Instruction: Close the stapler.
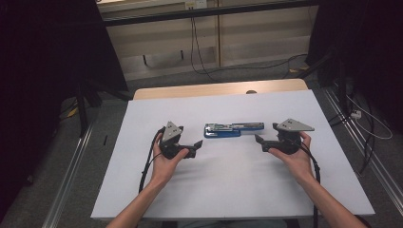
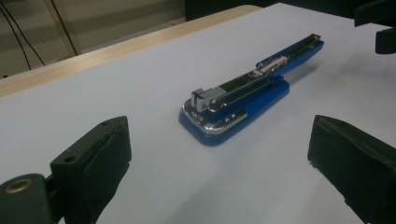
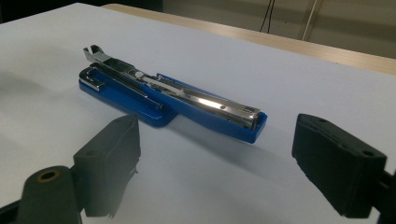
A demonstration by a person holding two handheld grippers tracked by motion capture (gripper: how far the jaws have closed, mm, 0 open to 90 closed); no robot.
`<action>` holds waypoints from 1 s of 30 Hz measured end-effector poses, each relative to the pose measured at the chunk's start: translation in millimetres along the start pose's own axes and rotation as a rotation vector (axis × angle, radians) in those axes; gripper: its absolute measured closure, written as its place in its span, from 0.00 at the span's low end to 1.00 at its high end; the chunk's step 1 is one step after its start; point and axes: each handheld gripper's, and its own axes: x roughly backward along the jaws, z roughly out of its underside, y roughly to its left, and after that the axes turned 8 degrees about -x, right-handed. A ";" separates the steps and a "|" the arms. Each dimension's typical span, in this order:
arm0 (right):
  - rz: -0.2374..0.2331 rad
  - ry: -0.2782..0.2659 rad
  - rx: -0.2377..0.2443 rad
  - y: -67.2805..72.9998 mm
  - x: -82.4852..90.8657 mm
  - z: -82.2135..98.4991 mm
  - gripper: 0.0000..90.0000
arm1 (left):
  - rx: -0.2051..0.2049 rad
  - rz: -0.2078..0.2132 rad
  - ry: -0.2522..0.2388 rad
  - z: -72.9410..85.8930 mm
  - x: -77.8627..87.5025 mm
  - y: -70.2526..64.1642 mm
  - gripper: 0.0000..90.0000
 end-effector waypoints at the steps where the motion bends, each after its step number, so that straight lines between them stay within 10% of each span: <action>1: -0.004 -0.001 -0.001 -0.4 -0.4 -0.2 0.19 | -0.003 -0.002 -0.011 -1.2 -3.0 1.1 0.07; 17: -0.020 0.029 -0.021 -6.4 -7.6 1.8 0.30 | 0.022 -0.009 -0.033 -15.7 -31.8 4.7 0.07; 30: -0.014 0.063 -0.011 -11.5 -8.1 5.0 0.61 | 0.024 0.012 0.029 -8.9 -35.2 5.9 0.06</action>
